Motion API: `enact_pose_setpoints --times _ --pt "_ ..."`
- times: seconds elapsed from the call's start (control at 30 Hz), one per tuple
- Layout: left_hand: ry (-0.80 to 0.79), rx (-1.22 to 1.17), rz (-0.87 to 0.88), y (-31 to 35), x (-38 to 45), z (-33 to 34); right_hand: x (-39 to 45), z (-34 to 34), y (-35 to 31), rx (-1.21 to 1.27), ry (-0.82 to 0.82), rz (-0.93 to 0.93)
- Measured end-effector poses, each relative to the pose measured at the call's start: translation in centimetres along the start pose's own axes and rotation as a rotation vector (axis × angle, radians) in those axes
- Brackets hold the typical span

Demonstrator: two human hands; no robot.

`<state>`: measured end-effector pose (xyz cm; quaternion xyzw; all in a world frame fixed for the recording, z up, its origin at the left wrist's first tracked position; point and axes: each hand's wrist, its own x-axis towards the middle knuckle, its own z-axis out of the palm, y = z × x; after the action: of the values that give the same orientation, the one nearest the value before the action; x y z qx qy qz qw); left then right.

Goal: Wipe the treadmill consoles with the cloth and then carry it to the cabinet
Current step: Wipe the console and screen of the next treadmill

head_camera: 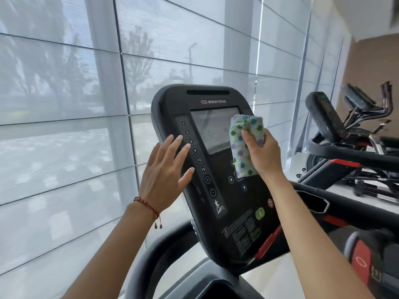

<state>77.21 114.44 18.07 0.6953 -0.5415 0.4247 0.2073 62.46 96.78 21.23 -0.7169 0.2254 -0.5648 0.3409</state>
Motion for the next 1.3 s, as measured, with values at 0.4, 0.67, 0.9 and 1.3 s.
enact_pose_setpoints --times 0.4,0.67,0.9,1.3 --pt "0.105 0.07 0.119 -2.7 2.4 4.2 4.7 8.3 1.7 -0.064 -0.031 -0.036" --pt "0.154 0.056 0.243 -3.6 3.4 4.8 6.3 11.0 1.0 -0.12 0.064 -0.256" --pt "0.163 0.034 0.253 -3.8 3.5 5.2 11.3 10.5 4.1 -0.143 0.117 -0.22" --pt "0.175 0.039 0.239 -3.5 3.6 5.5 15.7 7.6 7.8 -0.223 0.201 0.011"
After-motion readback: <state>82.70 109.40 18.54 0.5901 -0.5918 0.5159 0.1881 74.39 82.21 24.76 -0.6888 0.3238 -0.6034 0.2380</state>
